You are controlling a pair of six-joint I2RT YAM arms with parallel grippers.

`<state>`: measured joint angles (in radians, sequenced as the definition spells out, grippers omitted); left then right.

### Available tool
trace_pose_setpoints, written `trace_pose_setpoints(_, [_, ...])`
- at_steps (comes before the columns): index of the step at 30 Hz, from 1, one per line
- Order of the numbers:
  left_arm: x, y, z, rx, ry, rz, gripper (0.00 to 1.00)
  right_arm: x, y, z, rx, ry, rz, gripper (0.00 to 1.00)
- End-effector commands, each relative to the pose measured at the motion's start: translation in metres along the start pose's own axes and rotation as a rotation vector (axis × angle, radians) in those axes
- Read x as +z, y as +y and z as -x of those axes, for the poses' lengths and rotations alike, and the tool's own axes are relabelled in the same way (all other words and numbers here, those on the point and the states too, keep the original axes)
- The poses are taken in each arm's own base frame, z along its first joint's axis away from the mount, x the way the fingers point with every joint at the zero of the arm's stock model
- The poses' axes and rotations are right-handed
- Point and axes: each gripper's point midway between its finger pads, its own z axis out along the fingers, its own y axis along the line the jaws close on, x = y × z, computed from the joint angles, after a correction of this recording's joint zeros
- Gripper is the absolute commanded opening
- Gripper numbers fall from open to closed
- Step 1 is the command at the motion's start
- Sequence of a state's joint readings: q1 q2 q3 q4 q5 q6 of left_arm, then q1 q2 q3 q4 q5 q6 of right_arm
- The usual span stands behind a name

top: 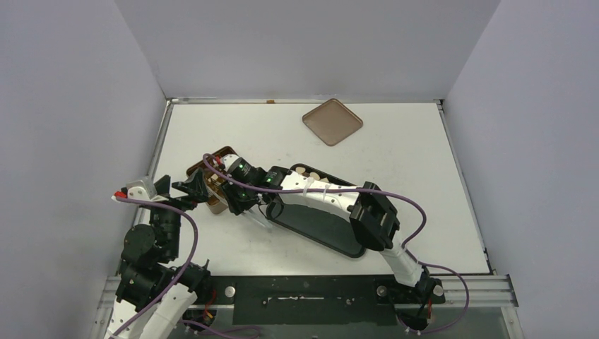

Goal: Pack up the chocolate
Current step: Place the fake chocolate in the packing box, then pick up the fake chocolate from the plate.

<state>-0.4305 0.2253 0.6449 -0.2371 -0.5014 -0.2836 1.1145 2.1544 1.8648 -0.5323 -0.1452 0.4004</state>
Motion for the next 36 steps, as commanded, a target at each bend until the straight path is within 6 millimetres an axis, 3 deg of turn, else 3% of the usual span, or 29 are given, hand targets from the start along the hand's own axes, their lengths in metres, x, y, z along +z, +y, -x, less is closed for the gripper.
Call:
trace_pose_setpoints(1, [-0.001, -0.002, 0.012, -0.013, -0.032, -0.007, 0.98, -0.025, 0.015, 0.039, -0.024, -0.121, 0.019, 0.39])
trace_pose_setpoints(10, [-0.001, -0.002, 0.011, -0.013, -0.031, -0.009, 0.97, -0.064, -0.001, 0.047, -0.02, -0.18, -0.051, 0.39])
trace_pose_setpoints(16, [-0.001, -0.004, 0.01, -0.012, -0.03, -0.018, 0.97, -0.096, -0.031, 0.039, 0.005, -0.206, -0.149, 0.39])
trace_pose_setpoints(27, [0.0, -0.007, 0.008, -0.013, -0.026, -0.035, 0.97, -0.151, -0.112, -0.023, 0.134, -0.162, -0.36, 0.39])
trace_pose_setpoints(32, [0.001, -0.008, 0.007, -0.012, -0.024, -0.04, 0.97, -0.175, -0.138, -0.059, 0.19, -0.122, -0.439, 0.39])
trace_pose_setpoints(36, [0.001, -0.009, 0.006, -0.012, -0.024, -0.042, 0.97, -0.182, -0.151, -0.086, 0.212, -0.076, -0.482, 0.41])
